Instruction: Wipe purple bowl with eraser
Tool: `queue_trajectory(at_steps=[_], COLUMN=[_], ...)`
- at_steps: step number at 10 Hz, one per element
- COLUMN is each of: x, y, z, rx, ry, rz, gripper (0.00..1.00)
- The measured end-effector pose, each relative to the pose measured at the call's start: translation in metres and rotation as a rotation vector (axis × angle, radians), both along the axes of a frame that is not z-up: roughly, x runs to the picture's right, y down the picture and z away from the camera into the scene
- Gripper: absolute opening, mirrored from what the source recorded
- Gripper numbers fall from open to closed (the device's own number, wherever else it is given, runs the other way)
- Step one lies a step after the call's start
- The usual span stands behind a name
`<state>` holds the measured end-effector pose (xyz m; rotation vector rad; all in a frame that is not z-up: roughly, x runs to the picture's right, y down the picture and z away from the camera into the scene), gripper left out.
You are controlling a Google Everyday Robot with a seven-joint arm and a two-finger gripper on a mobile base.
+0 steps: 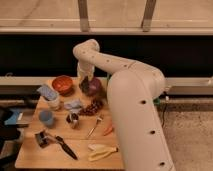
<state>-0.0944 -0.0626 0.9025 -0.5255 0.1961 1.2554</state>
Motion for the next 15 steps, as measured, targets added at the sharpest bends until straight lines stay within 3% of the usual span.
queue_trajectory(at_steps=[5, 8, 12, 15], x=[0.033, 0.004, -0.025, 0.003], y=[-0.021, -0.035, -0.009, 0.013], z=[0.028, 0.032, 0.013, 0.003], rx=[-0.015, 0.008, 0.007, -0.011], ry=[0.094, 0.065, 0.002, 0.025], rz=[0.037, 0.024, -0.011, -0.002], gripper=[0.12, 0.12, 0.12, 0.12])
